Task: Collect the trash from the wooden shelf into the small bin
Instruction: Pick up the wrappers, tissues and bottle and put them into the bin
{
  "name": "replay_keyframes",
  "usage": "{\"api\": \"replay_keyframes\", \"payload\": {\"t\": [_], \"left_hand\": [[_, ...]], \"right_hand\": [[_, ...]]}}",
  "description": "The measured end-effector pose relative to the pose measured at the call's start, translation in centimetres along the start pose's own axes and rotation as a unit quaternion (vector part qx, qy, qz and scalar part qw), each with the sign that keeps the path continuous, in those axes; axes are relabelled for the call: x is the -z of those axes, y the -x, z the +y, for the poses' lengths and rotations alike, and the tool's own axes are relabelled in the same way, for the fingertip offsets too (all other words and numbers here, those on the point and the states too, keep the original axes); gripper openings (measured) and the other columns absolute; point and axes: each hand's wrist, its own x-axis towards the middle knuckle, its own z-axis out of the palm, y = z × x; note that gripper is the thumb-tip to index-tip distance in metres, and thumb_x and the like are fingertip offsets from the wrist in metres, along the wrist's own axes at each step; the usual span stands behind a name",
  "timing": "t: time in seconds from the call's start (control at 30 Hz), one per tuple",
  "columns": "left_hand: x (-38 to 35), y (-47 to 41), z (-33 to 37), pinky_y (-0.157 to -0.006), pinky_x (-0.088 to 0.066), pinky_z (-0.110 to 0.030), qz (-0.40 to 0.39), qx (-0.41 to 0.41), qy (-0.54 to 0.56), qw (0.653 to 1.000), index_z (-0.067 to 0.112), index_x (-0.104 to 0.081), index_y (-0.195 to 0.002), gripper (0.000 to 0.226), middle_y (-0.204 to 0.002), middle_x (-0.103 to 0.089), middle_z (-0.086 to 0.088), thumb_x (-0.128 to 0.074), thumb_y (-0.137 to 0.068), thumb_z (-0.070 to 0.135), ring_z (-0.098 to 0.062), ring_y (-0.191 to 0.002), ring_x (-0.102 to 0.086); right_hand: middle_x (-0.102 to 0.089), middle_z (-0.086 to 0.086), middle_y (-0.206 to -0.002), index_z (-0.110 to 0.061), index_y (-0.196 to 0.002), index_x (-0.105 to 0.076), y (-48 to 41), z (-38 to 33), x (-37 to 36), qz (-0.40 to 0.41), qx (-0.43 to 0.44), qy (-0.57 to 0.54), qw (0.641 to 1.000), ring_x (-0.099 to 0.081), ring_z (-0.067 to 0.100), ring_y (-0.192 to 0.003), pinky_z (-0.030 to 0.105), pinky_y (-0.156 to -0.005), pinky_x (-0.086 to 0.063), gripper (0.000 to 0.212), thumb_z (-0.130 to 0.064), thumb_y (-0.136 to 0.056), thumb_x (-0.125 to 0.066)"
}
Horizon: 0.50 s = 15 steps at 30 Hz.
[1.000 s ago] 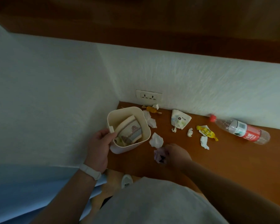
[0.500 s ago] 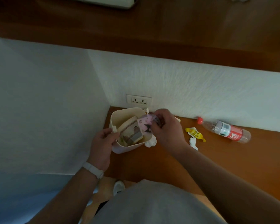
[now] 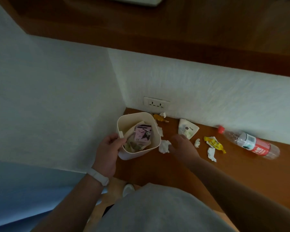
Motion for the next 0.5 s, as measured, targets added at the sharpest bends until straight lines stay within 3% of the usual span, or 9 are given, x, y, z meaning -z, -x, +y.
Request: {"api": "replay_keyframes", "payload": {"t": [0.1, 0.23, 0.33, 0.5], "left_hand": [[0.5, 0.6, -0.1, -0.085, -0.057, -0.046, 0.008, -0.006, -0.002, 1.0, 0.009, -0.071, -0.099, 0.012, -0.096, -0.077, -0.016, -0.067, -0.088, 0.008, -0.033, -0.098, -0.072], [0.9, 1.2, -0.2, -0.081, -0.06, -0.041, 0.011, -0.017, 0.002, 1.0, 0.015, -0.075, -0.092, 0.012, -0.098, -0.077, -0.018, -0.07, -0.082, 0.012, -0.032, -0.096, -0.072], [1.2, 1.5, -0.3, -0.088, -0.057, -0.049, 0.022, -0.015, 0.0, 1.0, 0.012, -0.072, -0.096, 0.021, -0.104, -0.073, -0.025, -0.073, -0.076, 0.017, -0.037, -0.1, -0.071], [1.1, 1.6, -1.0, -0.084, -0.06, -0.044, 0.032, -0.01, 0.002, 0.999, 0.005, -0.067, -0.111, 0.031, -0.106, -0.074, -0.021, -0.073, -0.081, 0.013, -0.034, -0.1, -0.072]], "right_hand": [[-0.042, 0.001, -0.144, -0.032, -0.141, -0.039, -0.5, 1.5, -1.9, -0.071, 0.012, 0.096, 0.993, -0.047, 0.022, -0.125, 0.036, -0.092, -0.049, 0.057, -0.04, -0.089, -0.062], [-0.033, 0.003, -0.153, -0.032, -0.146, -0.032, -0.7, 1.5, -3.5, -0.109, 0.058, 0.178, 0.976, -0.035, 0.027, -0.137, 0.042, -0.102, -0.042, 0.067, -0.039, -0.087, -0.062], [-0.039, 0.002, -0.146, -0.03, -0.142, -0.041, -0.9, 1.4, -3.7, -0.123, 0.08, 0.209, 0.967, -0.039, 0.024, -0.131, 0.039, -0.1, -0.042, 0.058, -0.035, -0.089, -0.062], [-0.055, 0.0, -0.12, -0.025, -0.123, -0.055, -1.1, 1.5, -2.9, -0.153, 0.066, 0.197, 0.966, -0.053, 0.017, -0.103, 0.033, -0.084, -0.049, 0.029, -0.025, -0.094, -0.054]]}}
